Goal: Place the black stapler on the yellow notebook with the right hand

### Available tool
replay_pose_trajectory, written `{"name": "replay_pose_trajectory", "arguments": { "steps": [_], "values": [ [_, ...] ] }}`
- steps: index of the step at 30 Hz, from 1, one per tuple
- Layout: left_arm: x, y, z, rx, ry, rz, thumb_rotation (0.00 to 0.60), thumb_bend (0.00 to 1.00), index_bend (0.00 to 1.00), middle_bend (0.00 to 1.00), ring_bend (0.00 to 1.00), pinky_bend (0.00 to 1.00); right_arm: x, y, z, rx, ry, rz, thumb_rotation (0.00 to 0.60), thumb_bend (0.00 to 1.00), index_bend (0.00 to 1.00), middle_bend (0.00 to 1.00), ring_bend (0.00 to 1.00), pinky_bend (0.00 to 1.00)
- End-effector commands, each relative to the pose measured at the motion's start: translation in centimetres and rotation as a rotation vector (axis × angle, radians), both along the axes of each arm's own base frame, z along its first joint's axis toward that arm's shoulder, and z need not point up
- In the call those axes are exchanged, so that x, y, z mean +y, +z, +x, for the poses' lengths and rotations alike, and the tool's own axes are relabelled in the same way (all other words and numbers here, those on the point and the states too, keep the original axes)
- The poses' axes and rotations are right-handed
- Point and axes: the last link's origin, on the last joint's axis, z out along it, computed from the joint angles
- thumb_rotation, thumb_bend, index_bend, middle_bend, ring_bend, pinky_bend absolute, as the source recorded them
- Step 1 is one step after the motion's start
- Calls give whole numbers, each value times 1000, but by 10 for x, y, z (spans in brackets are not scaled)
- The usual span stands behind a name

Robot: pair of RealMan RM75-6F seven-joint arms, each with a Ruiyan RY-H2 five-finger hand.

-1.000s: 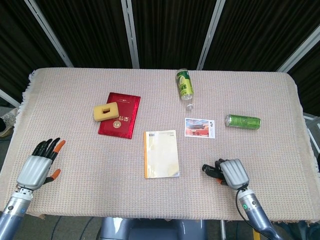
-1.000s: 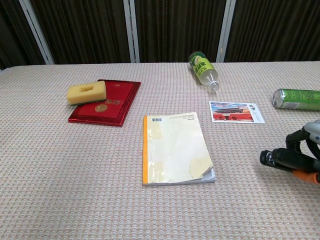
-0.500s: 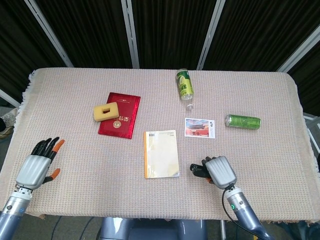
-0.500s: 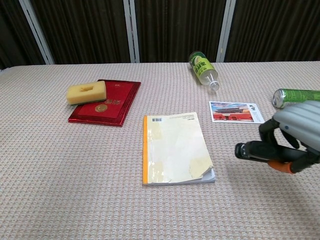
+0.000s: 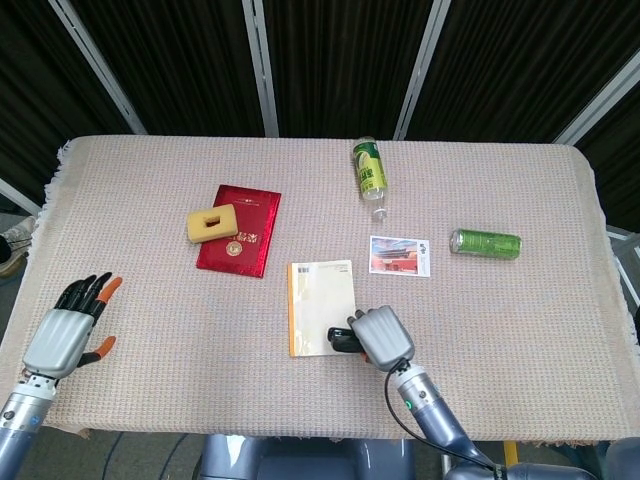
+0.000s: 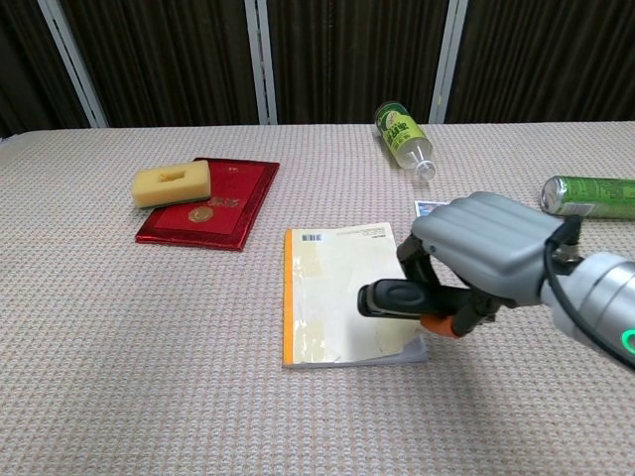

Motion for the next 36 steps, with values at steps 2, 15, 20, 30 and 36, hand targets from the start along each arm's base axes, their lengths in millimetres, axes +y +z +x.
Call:
{"name": "replay_pose_trajectory", "arguments": {
  "steps": [2, 15, 20, 30, 36],
  "values": [
    [0, 3, -1, -10, 1, 2, 600, 304, 0, 0, 0, 93, -1, -16, 25, 4, 28, 20, 600, 516, 719, 655, 664, 749],
    [3, 9, -8, -28, 24, 7, 600, 303, 0, 0, 0, 93, -14, -47, 67, 24, 53, 56, 600, 515, 717, 655, 664, 749],
    [4, 11, -9, -27, 31, 13, 600, 304, 0, 0, 0, 93, -21, -57, 75, 35, 55, 73, 600, 513, 716, 654, 664, 749],
    [8, 7, -14, -6, 61, 9, 600, 303, 0, 0, 0, 94, -45, -59, 66, 44, 23, 75, 600, 508, 712, 655, 664, 749],
    [8, 4, -12, 1, 57, 4, 600, 304, 0, 0, 0, 94, -49, -54, 62, 40, 17, 75, 600, 495, 701, 655, 662, 749]
  ]
}}
